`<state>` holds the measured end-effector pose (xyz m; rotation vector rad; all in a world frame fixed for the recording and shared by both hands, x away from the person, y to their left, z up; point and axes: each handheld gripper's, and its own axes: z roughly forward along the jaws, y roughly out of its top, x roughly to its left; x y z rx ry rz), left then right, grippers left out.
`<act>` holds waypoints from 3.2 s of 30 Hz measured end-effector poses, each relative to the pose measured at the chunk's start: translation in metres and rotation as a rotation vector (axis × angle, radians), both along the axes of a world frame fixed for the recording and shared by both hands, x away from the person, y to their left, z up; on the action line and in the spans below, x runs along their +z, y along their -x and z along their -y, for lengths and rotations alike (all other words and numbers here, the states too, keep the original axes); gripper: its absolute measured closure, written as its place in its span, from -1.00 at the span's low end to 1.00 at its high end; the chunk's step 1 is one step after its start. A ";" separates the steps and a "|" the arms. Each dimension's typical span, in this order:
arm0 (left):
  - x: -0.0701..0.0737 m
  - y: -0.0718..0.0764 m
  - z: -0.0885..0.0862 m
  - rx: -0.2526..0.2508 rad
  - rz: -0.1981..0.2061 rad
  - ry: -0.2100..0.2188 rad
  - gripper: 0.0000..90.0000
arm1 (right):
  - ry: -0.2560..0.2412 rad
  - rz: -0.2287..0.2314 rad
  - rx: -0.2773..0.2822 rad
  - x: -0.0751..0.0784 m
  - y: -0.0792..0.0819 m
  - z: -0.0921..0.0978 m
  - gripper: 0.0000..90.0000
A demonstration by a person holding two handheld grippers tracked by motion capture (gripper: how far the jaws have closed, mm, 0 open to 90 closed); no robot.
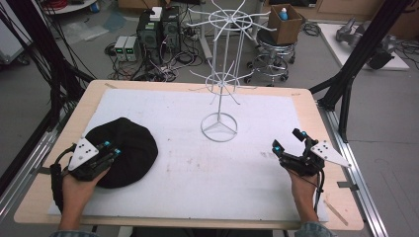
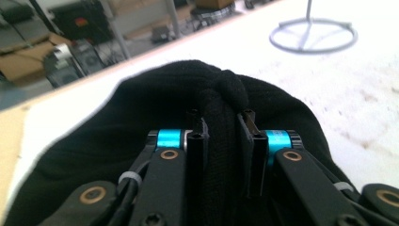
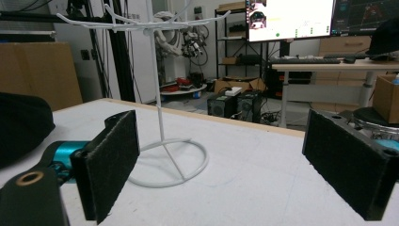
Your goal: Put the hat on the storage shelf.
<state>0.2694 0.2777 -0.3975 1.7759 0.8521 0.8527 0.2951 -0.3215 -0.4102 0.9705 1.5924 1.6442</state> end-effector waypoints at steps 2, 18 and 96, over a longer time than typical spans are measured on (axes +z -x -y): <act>0.003 0.002 -0.001 0.005 0.036 0.024 0.72 | 0.000 0.001 0.000 0.000 0.000 0.000 -0.76; 0.023 0.015 -0.014 0.003 0.197 0.163 0.75 | -0.002 -0.008 0.002 0.000 0.000 0.000 -0.76; 0.270 -0.105 -0.004 -0.268 0.404 0.347 0.74 | -0.033 -0.024 0.000 -0.002 -0.003 0.005 -0.76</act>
